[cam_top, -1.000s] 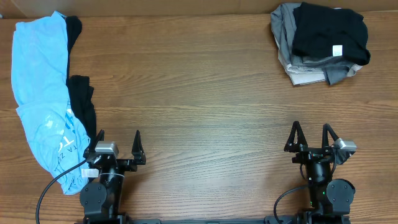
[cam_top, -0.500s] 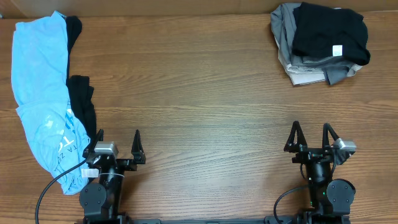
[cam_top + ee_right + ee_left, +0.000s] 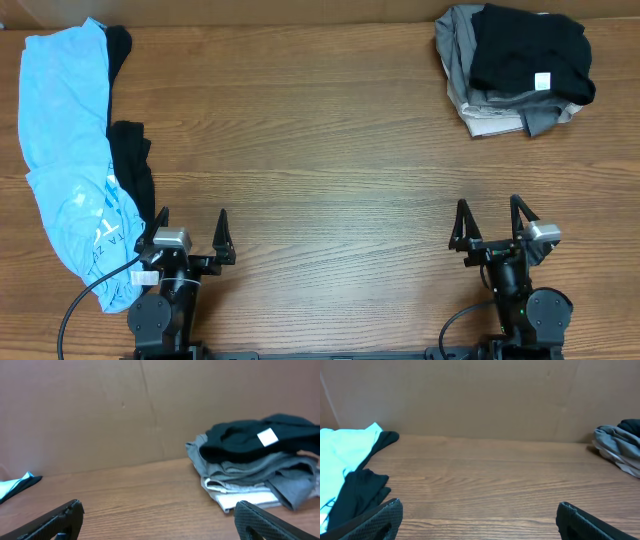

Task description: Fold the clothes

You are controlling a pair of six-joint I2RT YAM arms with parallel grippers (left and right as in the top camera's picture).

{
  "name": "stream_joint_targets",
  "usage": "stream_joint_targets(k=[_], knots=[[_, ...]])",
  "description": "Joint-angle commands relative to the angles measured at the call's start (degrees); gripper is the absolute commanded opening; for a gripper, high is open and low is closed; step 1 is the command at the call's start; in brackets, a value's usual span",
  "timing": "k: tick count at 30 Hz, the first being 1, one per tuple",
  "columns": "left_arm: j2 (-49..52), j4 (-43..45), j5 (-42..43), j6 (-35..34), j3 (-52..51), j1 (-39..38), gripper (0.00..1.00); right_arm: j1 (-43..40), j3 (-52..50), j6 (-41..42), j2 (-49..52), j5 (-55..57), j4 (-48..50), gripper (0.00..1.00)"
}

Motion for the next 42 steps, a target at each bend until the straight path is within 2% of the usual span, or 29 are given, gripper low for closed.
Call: stream_joint_targets(k=[1,42], knots=[[-0.61,0.42,1.57,-0.59,-0.02,0.22,1.00,0.28,3.06,-1.95,-0.39,-1.90,-0.07,1.00],[-0.59,-0.70,1.53,-0.57,2.67,0.24,1.00,0.28,8.96,-3.63,0.63,-3.23,-2.82,1.00]])
